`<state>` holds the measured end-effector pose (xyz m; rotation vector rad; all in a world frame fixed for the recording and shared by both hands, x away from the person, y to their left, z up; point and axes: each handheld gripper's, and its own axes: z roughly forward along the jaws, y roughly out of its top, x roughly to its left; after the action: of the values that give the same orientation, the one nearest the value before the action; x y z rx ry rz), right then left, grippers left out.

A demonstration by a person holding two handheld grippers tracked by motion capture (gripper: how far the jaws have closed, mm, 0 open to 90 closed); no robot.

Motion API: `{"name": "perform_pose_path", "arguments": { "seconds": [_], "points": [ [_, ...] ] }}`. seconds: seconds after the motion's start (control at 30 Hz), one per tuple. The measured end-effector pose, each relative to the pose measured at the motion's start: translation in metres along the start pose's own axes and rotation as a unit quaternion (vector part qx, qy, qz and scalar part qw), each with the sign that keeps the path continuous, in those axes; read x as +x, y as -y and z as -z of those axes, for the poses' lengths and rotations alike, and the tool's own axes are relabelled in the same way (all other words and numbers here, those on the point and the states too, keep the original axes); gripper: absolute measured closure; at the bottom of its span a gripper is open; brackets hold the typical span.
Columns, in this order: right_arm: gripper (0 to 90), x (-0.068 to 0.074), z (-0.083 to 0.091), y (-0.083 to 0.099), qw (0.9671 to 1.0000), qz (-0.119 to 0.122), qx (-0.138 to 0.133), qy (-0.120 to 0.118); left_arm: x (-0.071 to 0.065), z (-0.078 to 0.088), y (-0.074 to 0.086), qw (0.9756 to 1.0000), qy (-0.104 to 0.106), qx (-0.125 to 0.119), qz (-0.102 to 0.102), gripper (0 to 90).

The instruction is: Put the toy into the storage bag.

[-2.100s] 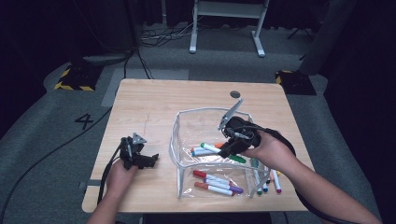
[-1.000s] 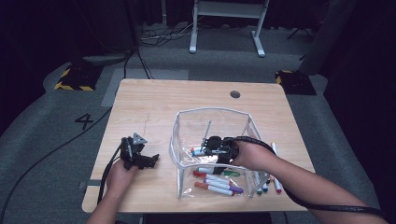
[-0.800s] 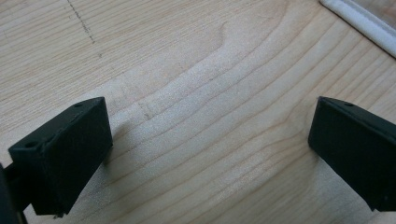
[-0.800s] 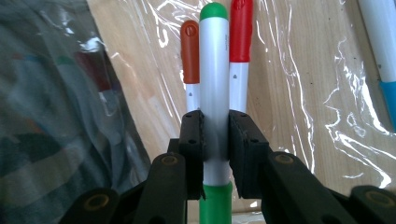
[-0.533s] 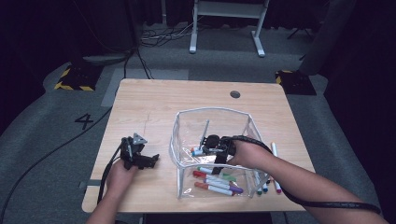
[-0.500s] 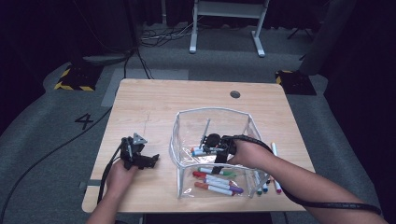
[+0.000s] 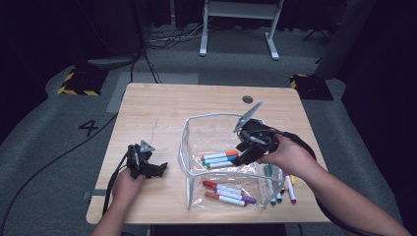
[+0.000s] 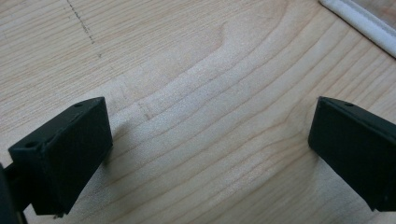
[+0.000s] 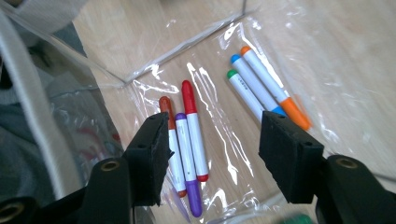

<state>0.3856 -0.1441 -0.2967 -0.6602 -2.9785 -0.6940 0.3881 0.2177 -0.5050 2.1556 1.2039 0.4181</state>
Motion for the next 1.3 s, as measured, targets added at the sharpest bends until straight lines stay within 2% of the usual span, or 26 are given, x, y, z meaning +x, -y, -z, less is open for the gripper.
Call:
{"name": "perform_pose_path", "arguments": {
  "seconds": [0.17, 0.23, 0.33, 0.57, 0.67, 0.73, 0.83, 1.0, 1.13, 1.3],
  "points": [
    [44.6, -0.008, 0.031, 0.023, 0.9985, -0.03, -0.044, 0.009, 0.0, 0.0, 0.0, 1.0, 0.0, 0.0, 0.0, 0.0],
    [44.4, -0.012, 0.042, 0.033, 0.9969, -0.043, -0.063, 0.018, 0.0, 0.0, 0.0, 1.0, 0.0, 0.0, 0.0, 0.0],
    [43.9, -0.02, 0.057, 0.049, 0.9941, -0.062, -0.088, 0.017, 0.0, 0.0, 0.0, 1.0, 0.0, 0.0, 0.0, 0.0],
    [42.0, -0.036, 0.077, 0.086, 0.9875, -0.103, -0.108, 0.05, 0.0, 0.0, 0.0, 1.0, 0.0, 0.0, 0.0, 0.0],
    [41.2, -0.045, 0.082, 0.1, 0.9847, -0.116, -0.118, 0.056, 0.0, 0.0, 0.0, 1.0, 0.0, 0.0, 0.0, 0.0],
    [40.6, -0.051, 0.082, 0.109, 0.9836, -0.118, -0.123, 0.058, 0.0, 0.0, 0.0, 1.0, 0.001, 0.0, -0.001, 0.0],
    [41.6, -0.061, 0.08, 0.122, 0.9809, -0.134, -0.125, 0.066, 0.0, 0.001, 0.001, 1.0, 0.005, 0.003, -0.005, 0.0],
    [45.0, -0.079, 0.071, 0.139, 0.9787, -0.154, -0.113, 0.076, 0.0, 0.002, 0.002, 1.0, 0.004, 0.001, -0.005, 0.0],
    [44.9, -0.093, 0.058, 0.152, 0.9745, -0.176, -0.108, 0.089, -0.001, 0.002, 0.003, 1.0, 0.003, 0.002, -0.003, 0.0],
    [45.7, -0.106, 0.032, 0.169, 0.9665, -0.209, -0.099, 0.111, -0.001, 0.002, 0.003, 1.0, 0.003, 0.002, -0.003, 0.0]
  ]
}}
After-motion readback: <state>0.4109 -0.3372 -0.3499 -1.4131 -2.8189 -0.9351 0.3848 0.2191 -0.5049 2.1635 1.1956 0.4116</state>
